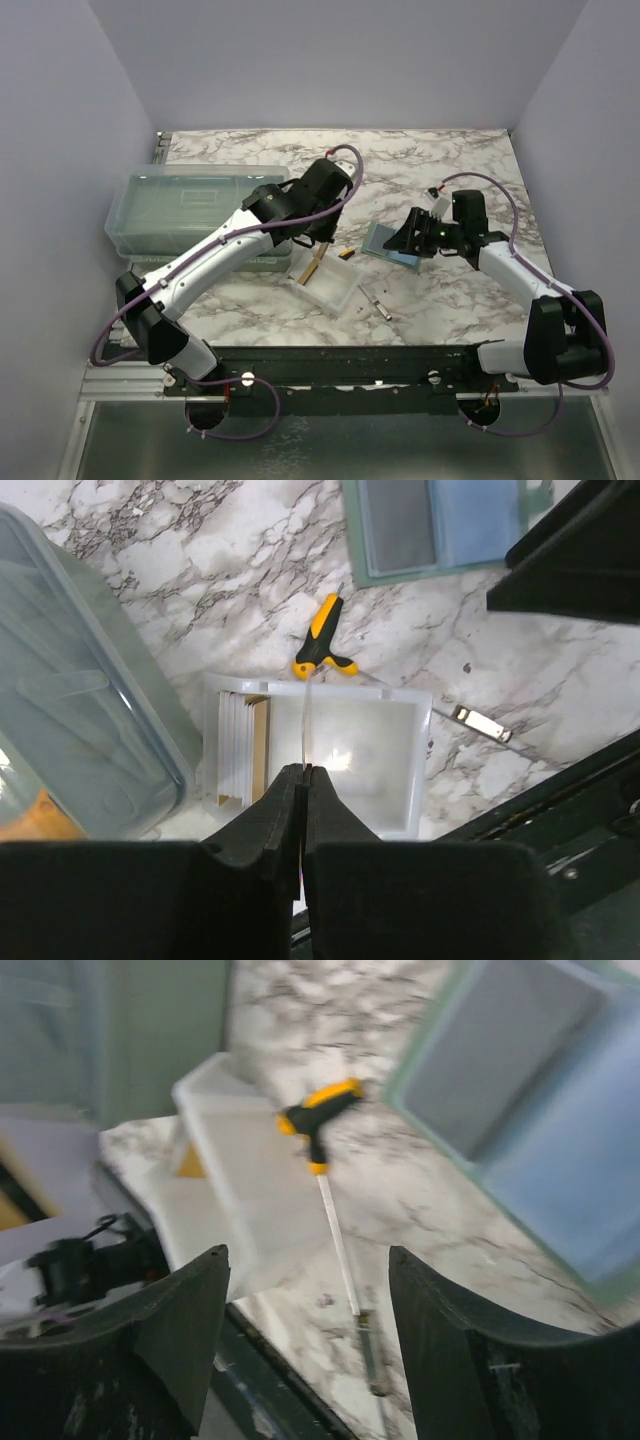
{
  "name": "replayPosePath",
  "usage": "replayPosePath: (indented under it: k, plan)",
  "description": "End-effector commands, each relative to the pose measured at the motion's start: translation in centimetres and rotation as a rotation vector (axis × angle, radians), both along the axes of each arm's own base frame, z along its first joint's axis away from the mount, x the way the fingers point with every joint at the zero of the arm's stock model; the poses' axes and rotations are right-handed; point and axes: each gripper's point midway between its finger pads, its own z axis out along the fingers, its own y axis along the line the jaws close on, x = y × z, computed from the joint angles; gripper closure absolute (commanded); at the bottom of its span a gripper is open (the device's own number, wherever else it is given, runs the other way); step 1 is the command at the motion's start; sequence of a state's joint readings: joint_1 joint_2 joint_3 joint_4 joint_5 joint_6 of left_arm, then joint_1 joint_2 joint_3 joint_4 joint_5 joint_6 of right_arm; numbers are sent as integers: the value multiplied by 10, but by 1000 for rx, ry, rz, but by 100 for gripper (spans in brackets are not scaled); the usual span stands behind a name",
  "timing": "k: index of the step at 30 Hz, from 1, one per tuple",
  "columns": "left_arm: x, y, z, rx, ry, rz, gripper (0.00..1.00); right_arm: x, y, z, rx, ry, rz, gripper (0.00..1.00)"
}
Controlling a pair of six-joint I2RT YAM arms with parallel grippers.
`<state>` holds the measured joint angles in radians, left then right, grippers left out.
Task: Put the credit cards into the card holder
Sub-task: Pick up the credit card from the storage box.
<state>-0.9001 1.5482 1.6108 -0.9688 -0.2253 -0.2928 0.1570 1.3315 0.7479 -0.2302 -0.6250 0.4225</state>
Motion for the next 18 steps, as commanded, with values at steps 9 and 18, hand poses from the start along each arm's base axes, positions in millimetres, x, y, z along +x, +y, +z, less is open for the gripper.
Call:
replayPosePath:
  k: [9,18]
  plan:
    - [19,-51,59,-689,162,-76,100,-35,67,116,598,-193,277,24]
    - [28,-78,74,-945,261,-100,100,-32,65,133,735,-202,192,40]
